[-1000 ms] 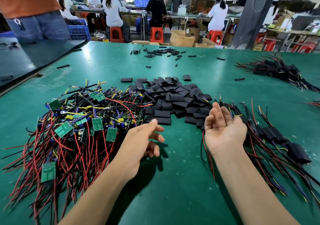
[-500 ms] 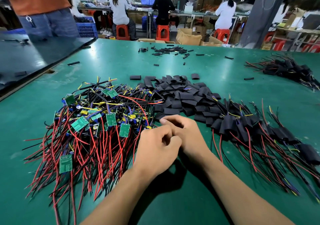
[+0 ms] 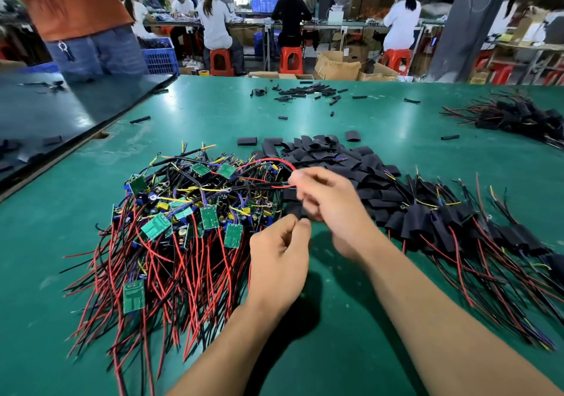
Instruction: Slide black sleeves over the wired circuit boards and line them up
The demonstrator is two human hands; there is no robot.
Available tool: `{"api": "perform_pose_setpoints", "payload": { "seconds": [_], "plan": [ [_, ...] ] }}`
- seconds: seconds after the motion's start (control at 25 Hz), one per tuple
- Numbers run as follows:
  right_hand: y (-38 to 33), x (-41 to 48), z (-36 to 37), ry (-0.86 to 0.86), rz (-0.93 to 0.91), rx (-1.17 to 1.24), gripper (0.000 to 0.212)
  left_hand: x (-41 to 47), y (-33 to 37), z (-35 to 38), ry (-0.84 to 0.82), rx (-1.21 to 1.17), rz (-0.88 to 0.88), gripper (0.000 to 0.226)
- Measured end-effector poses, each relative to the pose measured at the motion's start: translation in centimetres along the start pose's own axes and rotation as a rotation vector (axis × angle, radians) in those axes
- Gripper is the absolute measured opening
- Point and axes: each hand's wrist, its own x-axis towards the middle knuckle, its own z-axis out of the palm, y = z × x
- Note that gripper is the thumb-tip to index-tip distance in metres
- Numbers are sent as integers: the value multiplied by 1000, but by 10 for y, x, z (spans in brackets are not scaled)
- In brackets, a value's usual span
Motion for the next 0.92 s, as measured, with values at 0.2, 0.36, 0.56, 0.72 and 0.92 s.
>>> {"api": "perform_pose_setpoints", "payload": {
  "seconds": [0.2,0.36,0.56,0.72,0.92],
  "plan": [
    [-32,-30,-57,-417,209,172,16,8,8,-3,46,-314,-187,33],
    [-16,-55,-82,-741,461,-377,9,12,11,1,-29,-407,-360,26],
    [-4,-50,-81,-743,534,-461,9,14,9,-2,-181,-622,-562,37],
    [4,-50,-84,-548,542,-354,9,19,14,-9,-255,-905,-728,28],
    [30,-43,-66,109,-81,-727,21,18,15,-6,-266,-945,-842,24]
  ]
}}
